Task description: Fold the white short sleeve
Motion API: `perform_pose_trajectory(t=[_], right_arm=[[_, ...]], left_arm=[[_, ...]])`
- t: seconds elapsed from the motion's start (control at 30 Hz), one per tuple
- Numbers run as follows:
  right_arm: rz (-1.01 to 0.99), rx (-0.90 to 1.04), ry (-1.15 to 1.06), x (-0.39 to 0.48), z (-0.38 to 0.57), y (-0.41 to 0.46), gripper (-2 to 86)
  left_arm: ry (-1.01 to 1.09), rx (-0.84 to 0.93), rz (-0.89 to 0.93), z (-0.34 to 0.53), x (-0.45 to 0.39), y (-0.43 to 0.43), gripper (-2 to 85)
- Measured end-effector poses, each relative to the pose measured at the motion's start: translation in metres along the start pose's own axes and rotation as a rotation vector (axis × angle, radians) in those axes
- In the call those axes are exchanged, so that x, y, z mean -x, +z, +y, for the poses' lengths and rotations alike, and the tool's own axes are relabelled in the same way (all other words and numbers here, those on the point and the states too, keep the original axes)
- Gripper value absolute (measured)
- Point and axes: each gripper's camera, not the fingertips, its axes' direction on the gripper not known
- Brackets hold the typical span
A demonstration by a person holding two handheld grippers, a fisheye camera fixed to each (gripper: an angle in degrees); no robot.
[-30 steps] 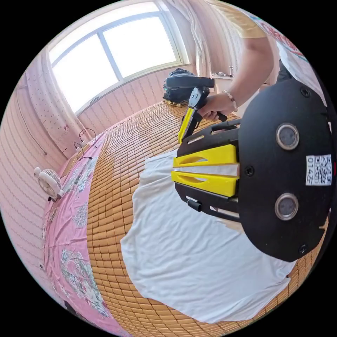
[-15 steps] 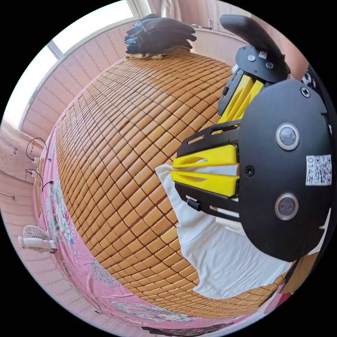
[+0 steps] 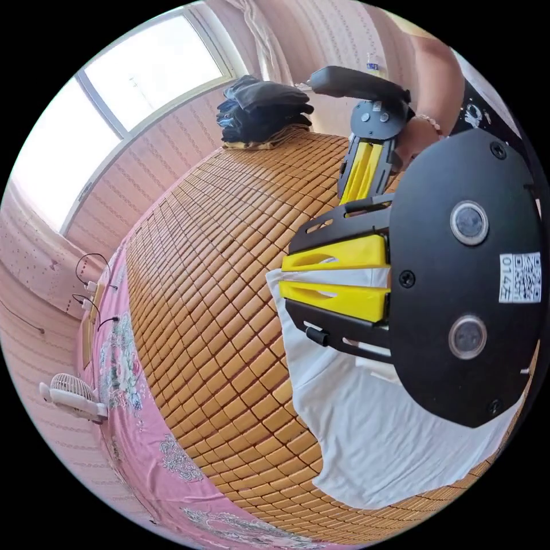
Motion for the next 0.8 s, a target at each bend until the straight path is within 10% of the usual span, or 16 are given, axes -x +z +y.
perform_pose_trajectory(t=[0.47,0.8], right_arm=[[0.161,0.001,-0.219,0.058,0.018,-0.003,4.9],[-0.214,0.078,-0.751,0.271,0.012,0.037,7.2]], left_arm=[[-0.761,-0.180,-0.225,0.327,0.122,-0.192,0.1],[-1.044,-0.327,-0.262,0.440,0.145,-0.225,3.5]])
